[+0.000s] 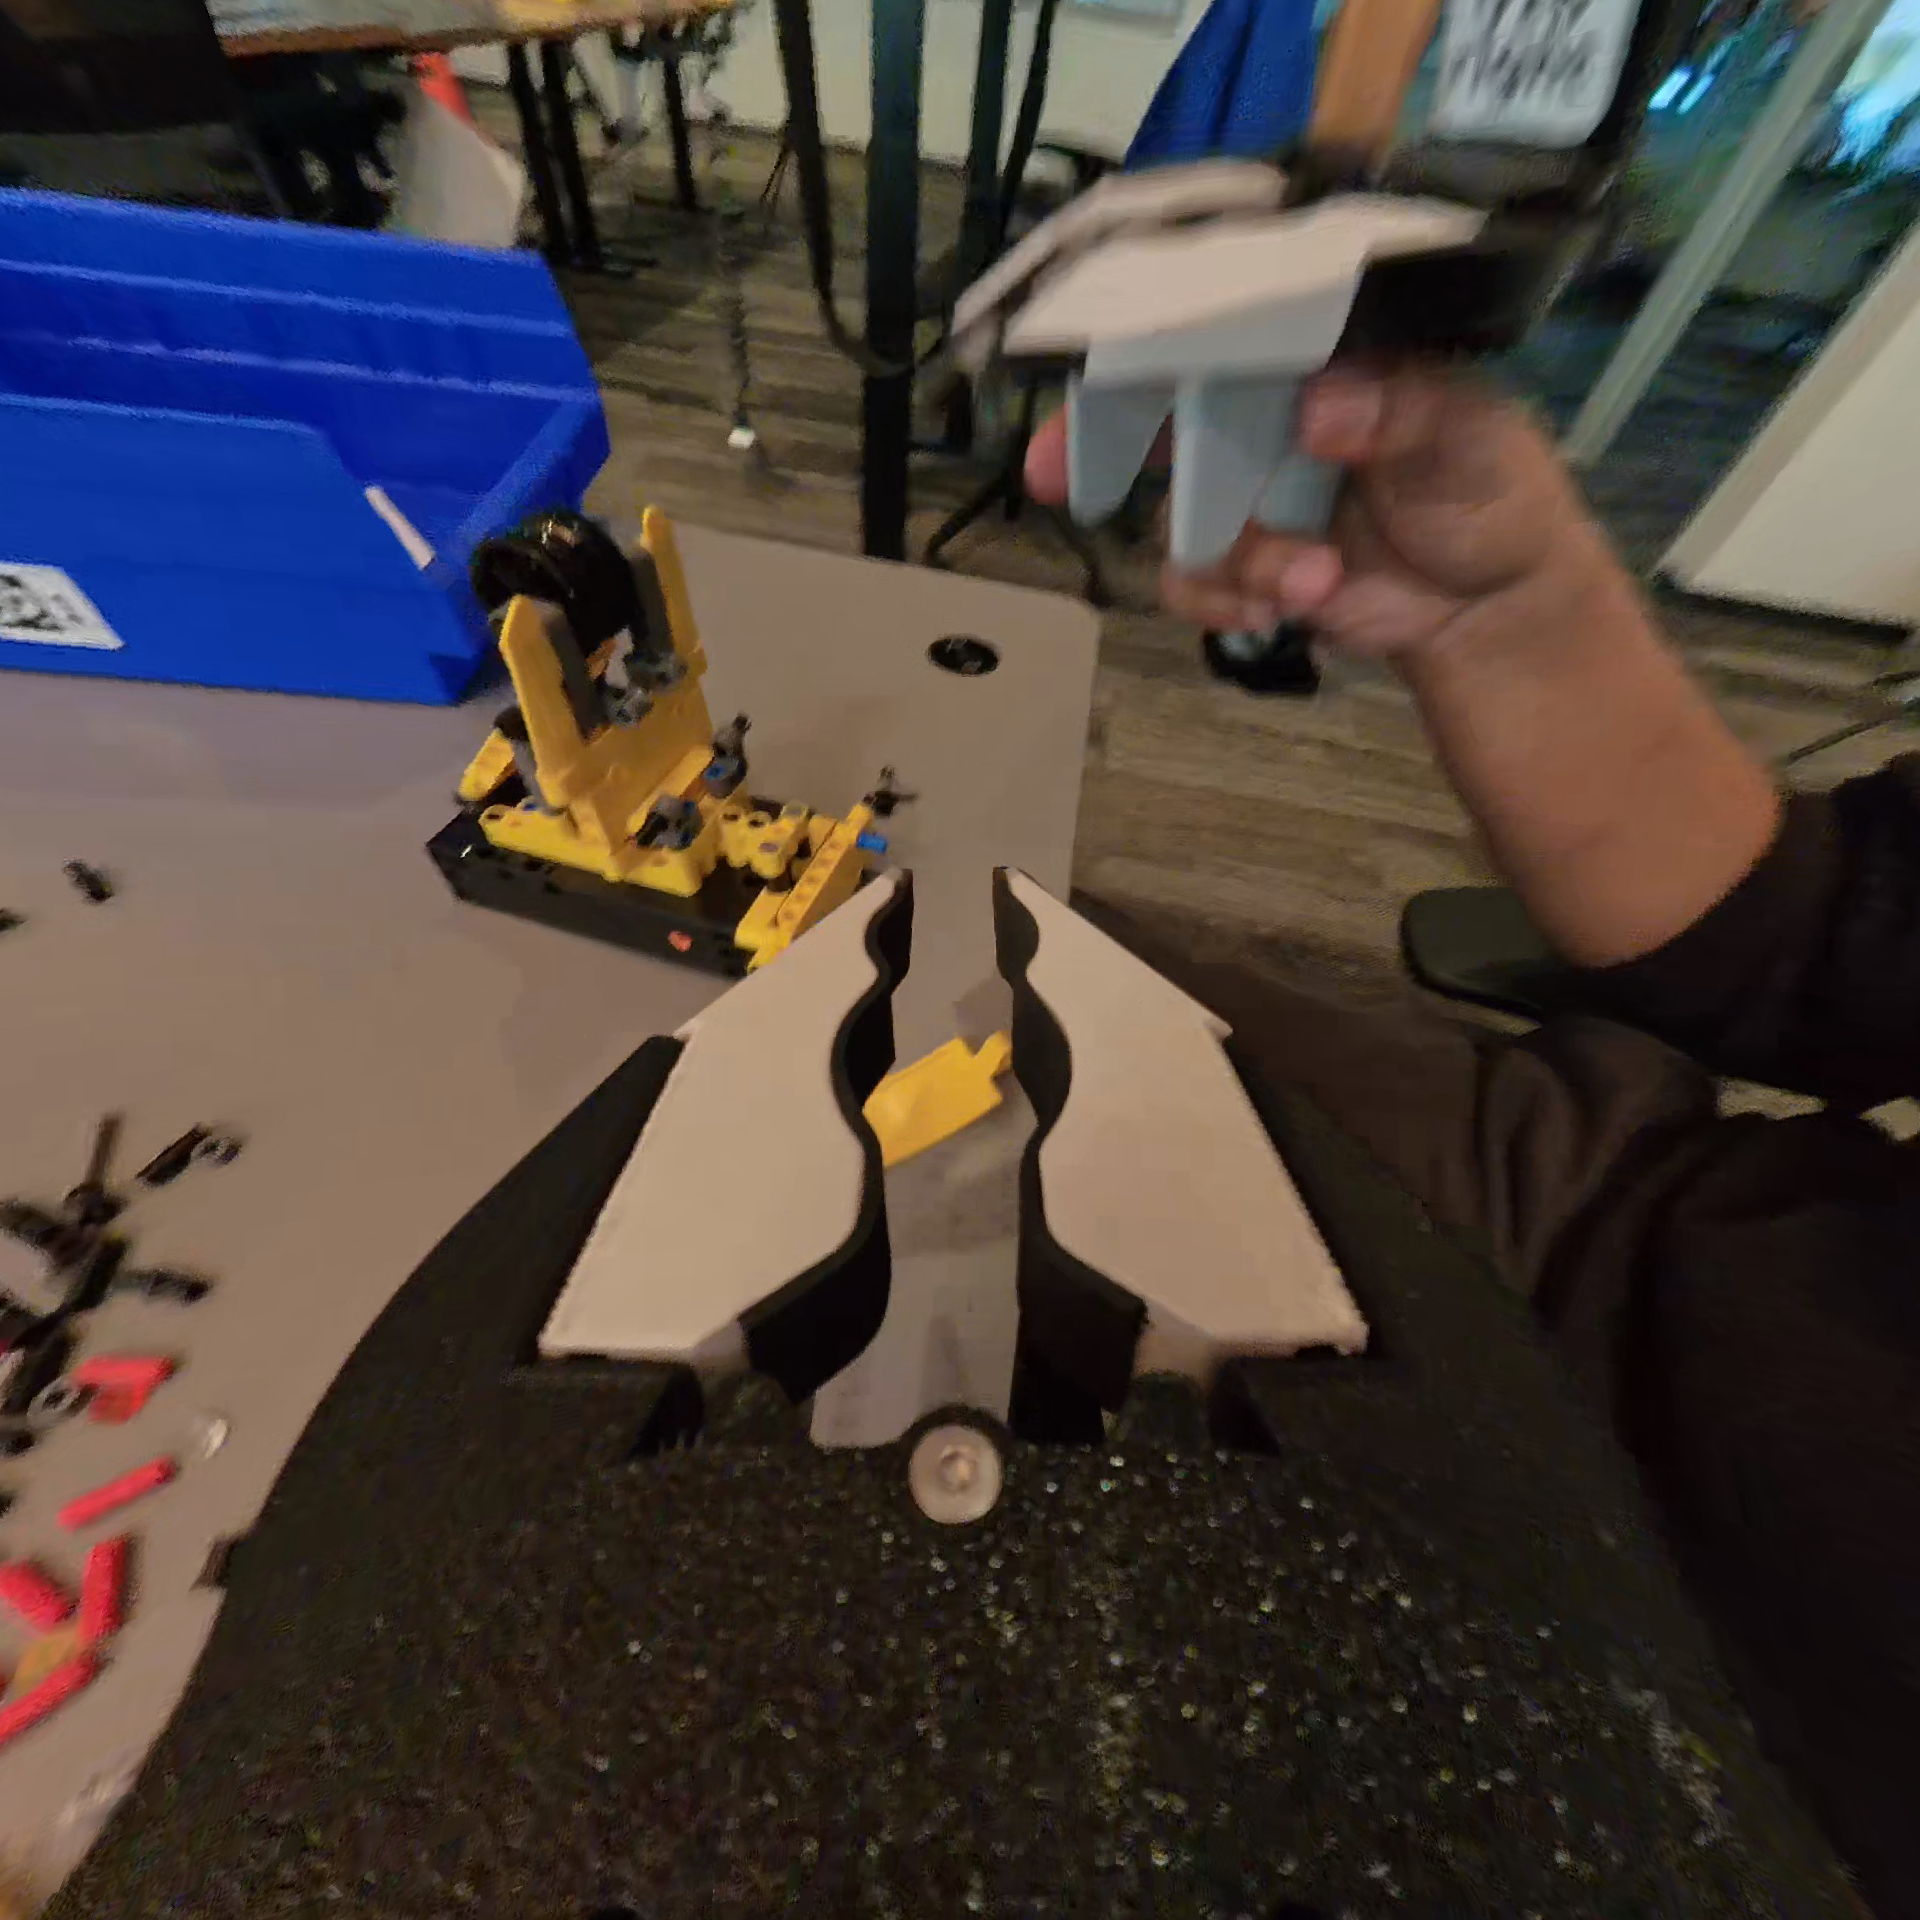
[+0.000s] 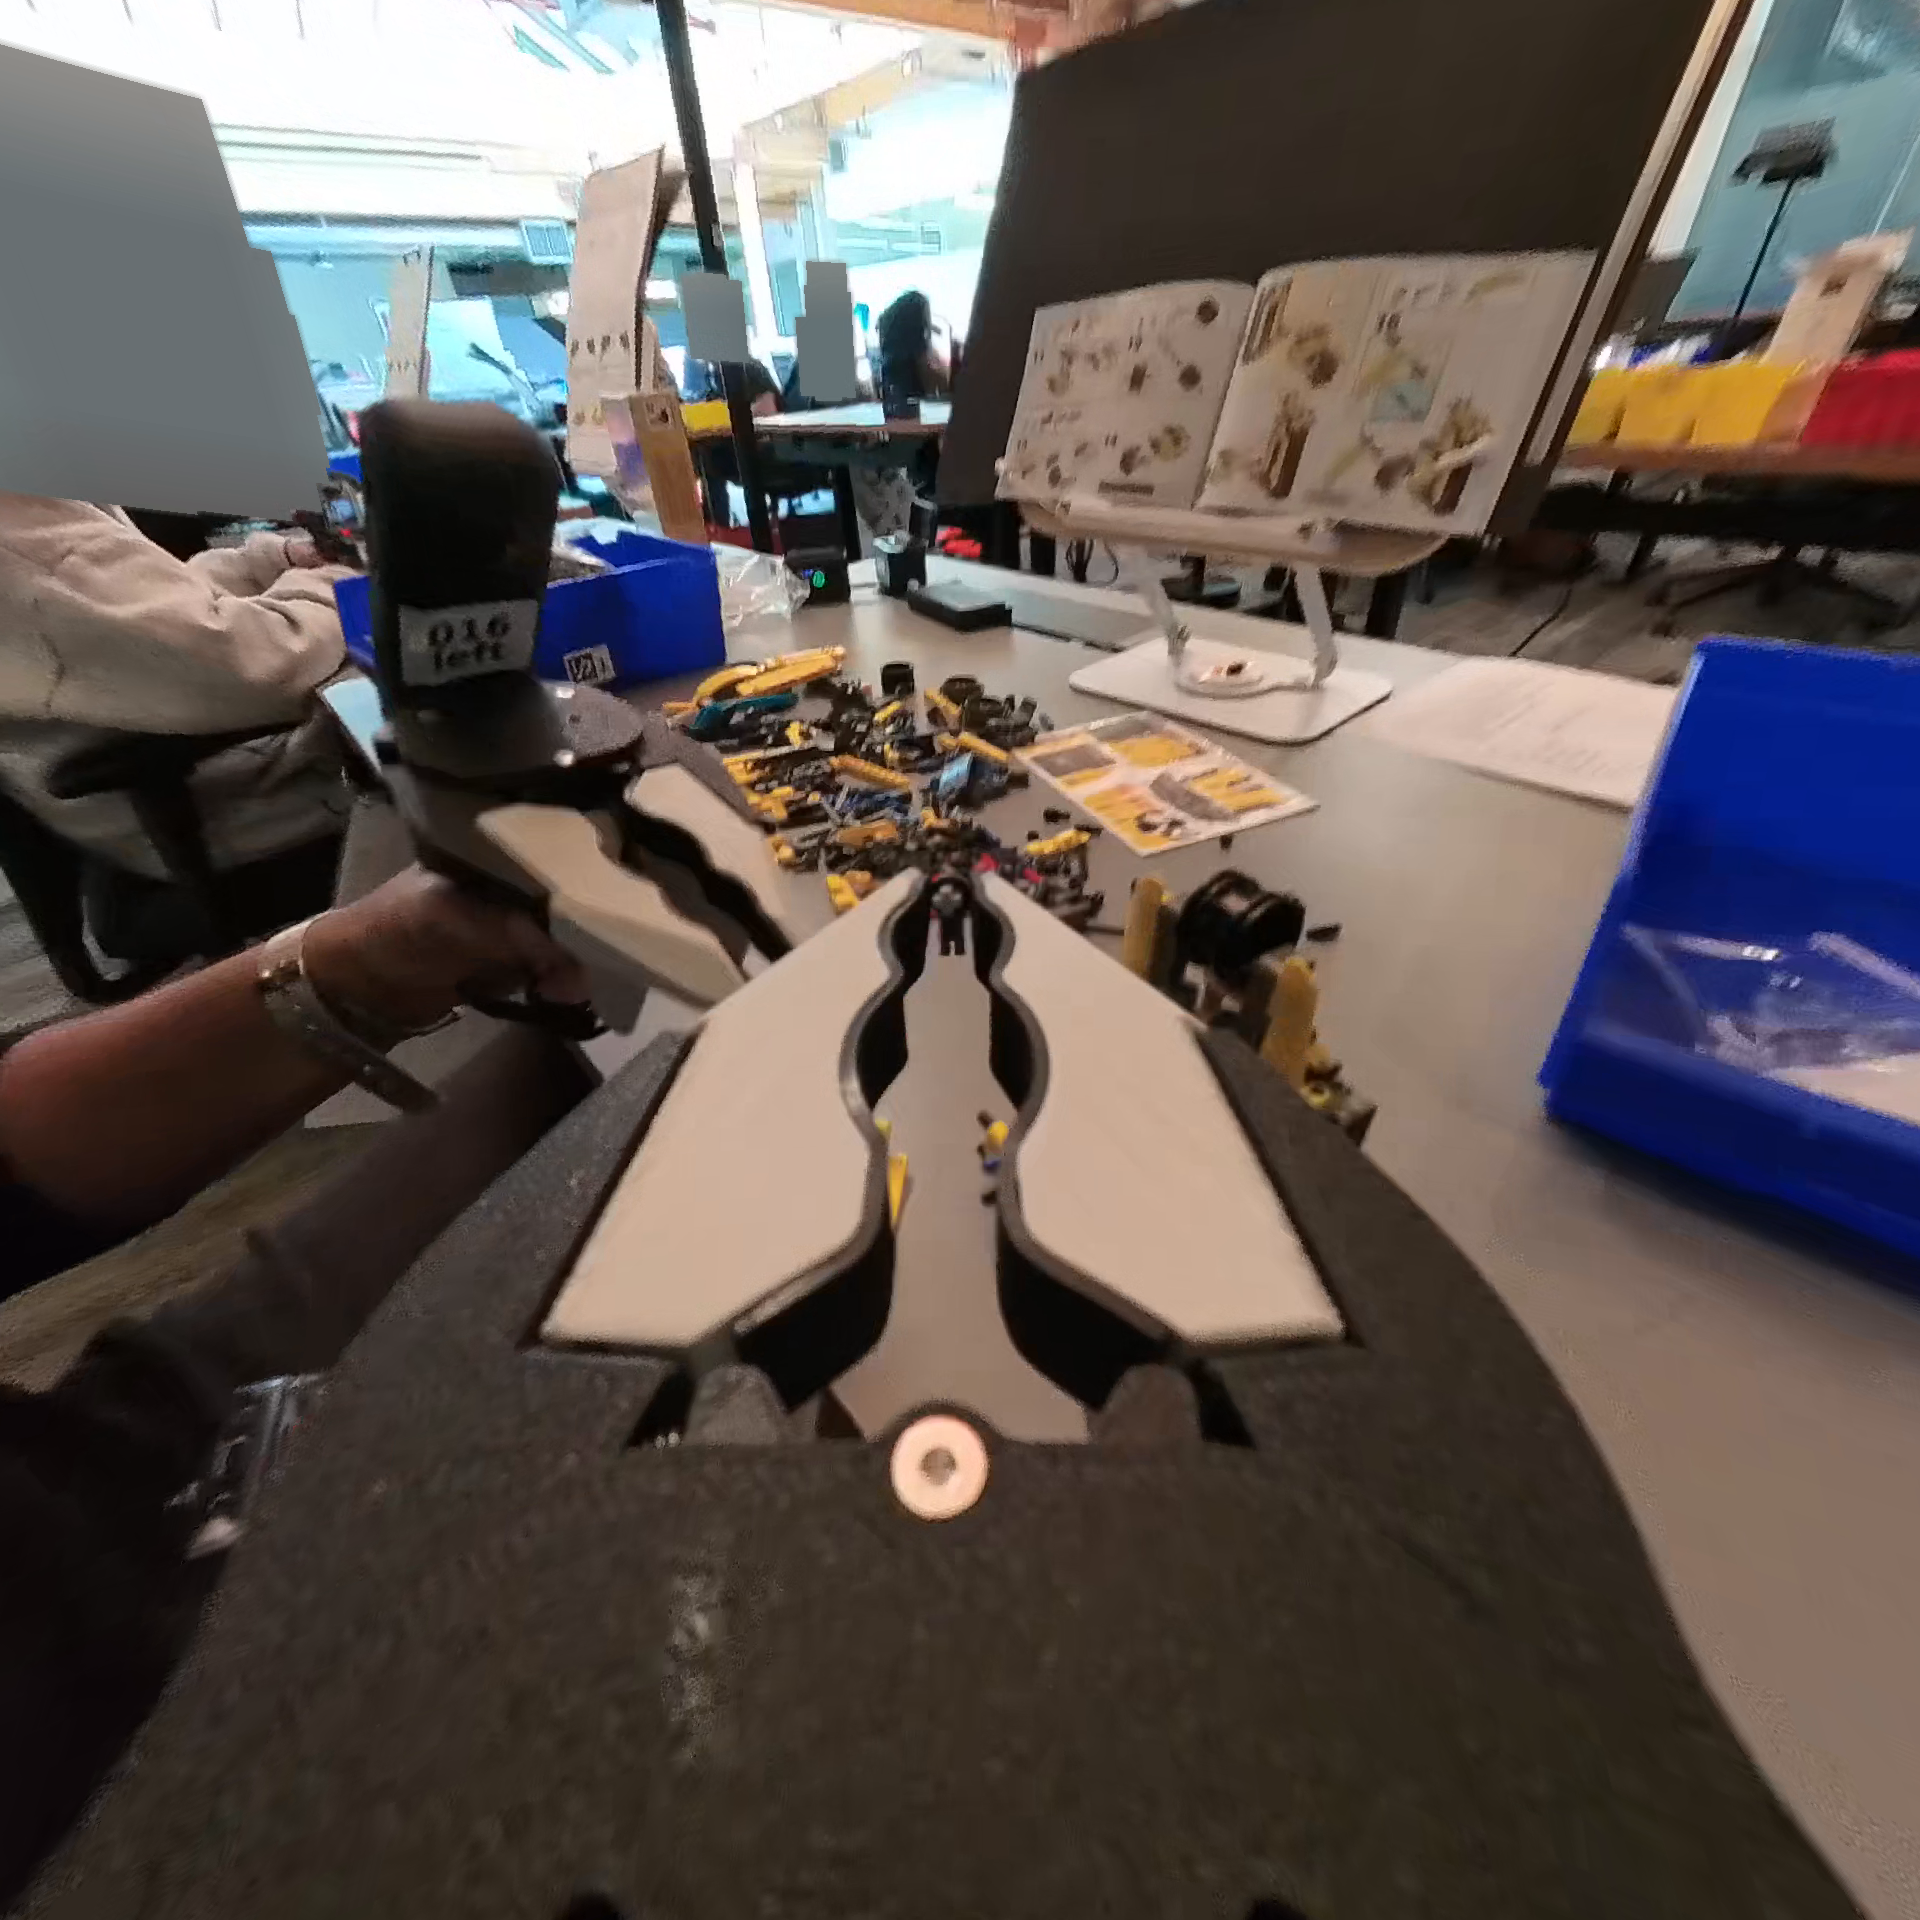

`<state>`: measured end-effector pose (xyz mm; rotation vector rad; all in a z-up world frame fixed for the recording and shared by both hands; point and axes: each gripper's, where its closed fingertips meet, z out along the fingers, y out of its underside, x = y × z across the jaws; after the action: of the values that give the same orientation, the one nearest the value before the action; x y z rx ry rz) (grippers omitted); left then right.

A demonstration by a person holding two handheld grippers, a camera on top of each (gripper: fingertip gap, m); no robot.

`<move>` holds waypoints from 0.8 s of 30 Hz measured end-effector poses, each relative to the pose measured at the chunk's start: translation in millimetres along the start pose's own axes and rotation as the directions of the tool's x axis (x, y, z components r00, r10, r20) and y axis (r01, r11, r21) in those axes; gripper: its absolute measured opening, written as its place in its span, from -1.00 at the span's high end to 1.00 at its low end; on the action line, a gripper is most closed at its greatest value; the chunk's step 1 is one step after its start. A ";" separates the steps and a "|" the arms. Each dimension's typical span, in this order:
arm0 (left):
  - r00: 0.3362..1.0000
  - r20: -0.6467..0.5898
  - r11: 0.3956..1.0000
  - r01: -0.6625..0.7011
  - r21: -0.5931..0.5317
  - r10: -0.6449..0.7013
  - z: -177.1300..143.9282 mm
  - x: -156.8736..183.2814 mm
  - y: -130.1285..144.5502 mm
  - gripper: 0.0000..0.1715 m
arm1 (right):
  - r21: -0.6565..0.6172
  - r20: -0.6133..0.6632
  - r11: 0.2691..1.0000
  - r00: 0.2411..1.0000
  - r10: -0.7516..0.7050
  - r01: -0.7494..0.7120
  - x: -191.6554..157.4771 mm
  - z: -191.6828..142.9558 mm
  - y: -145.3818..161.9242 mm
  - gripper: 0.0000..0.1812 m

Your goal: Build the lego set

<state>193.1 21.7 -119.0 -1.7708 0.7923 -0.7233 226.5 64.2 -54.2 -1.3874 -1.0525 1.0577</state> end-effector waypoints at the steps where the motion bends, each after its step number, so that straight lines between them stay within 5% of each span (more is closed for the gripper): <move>1: 0.999 -0.029 0.999 0.031 0.043 -0.030 -0.3 1.2 -4.9 0.83 | -0.016 0.005 1.000 1.000 0.010 -0.010 -1.5 -0.6 7.2 0.92; 11: 0.987 -0.126 0.992 0.105 0.076 -0.095 12.3 7.8 -10.8 0.83 | 0.009 -0.024 0.991 0.991 0.131 -0.131 7.0 -42.9 27.3 0.93; 17: 0.973 -0.225 0.995 0.067 0.077 -0.049 28.0 43.2 -30.6 0.82 | 0.004 0.087 0.989 0.985 0.146 -0.147 -26.3 -47.9 32.8 0.92; 24: 0.966 -0.260 0.998 0.014 0.062 0.003 52.9 58.2 -21.2 0.79 | -0.005 0.175 0.964 0.949 0.262 -0.265 -36.3 -46.4 48.8 0.93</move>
<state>273.1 10.5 -108.6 -1.6410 0.9285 -0.9885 265.8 15.7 -98.3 -1.4695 -0.9963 1.4023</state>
